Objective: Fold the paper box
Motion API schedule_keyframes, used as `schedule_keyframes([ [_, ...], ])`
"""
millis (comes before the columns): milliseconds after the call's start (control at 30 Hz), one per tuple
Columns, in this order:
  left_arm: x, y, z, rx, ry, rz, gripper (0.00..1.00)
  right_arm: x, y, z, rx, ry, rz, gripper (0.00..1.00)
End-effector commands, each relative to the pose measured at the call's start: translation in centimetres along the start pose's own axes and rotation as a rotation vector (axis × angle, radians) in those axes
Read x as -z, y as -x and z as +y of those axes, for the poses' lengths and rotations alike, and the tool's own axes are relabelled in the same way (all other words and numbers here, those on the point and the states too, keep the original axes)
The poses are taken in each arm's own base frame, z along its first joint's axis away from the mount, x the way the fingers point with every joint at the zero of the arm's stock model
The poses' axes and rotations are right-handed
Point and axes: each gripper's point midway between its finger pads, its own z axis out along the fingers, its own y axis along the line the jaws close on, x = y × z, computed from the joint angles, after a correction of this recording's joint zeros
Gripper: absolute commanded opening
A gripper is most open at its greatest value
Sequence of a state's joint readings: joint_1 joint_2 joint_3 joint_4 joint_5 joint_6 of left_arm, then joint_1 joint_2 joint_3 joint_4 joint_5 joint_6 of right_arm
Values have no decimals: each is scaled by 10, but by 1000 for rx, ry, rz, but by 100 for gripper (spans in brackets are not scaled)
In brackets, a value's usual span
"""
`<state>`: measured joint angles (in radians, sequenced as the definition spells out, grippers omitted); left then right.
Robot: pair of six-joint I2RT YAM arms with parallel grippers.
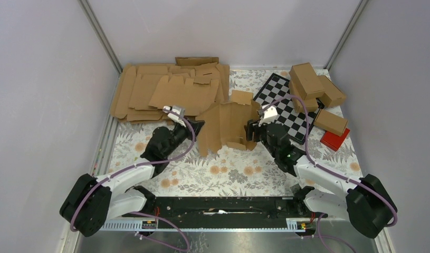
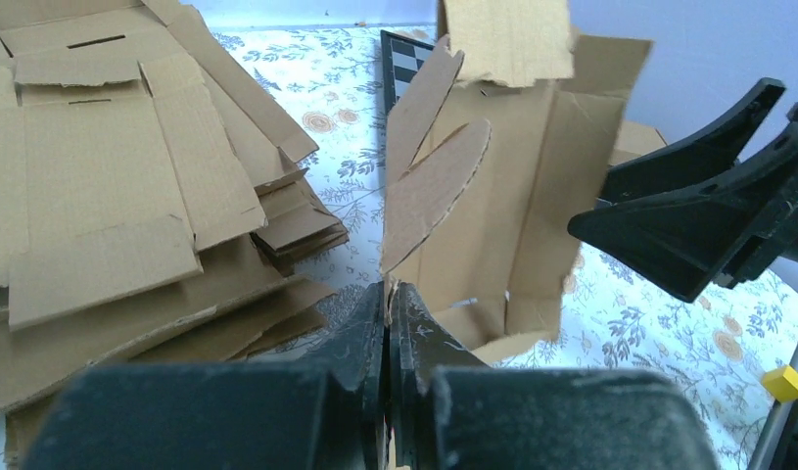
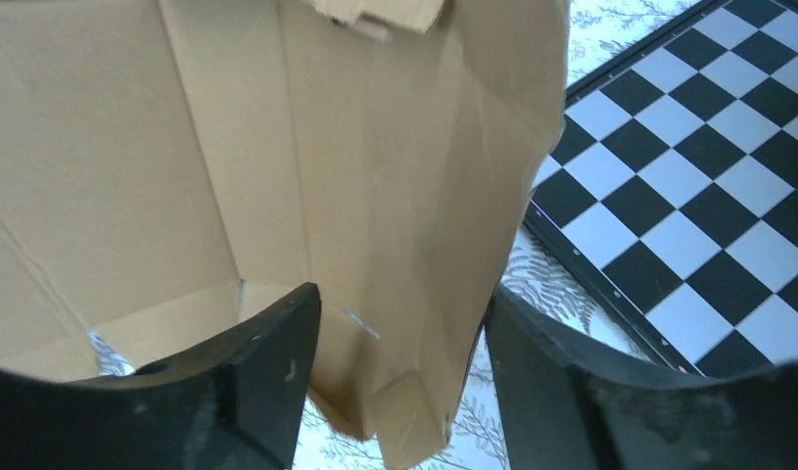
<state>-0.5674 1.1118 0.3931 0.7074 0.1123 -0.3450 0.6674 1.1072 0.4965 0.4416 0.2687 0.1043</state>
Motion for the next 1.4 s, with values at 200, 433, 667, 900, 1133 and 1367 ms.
schedule_keyframes([
  [200, 20, 14, -31, -57, -144, -114, 0, 19, -39, -8, -33, -15, 107, 92],
  [433, 16, 9, -47, -87, -207, -87, 0, 14, -43, -25, -26, -117, 137, 99],
  [667, 21, 14, -44, -131, -160, -111, 0, -7, -26, -25, -143, 25, 154, 100],
  [900, 22, 13, -44, -144, -140, -114, 0, -21, -45, -33, -159, 32, 199, 100],
  [1133, 20, 10, -45, -147, -140, -113, 0, -19, -85, -16, -185, 131, 259, 100],
  [1367, 19, 7, -46, -149, -144, -107, 0, -19, -115, 5, -46, 134, 385, 99],
])
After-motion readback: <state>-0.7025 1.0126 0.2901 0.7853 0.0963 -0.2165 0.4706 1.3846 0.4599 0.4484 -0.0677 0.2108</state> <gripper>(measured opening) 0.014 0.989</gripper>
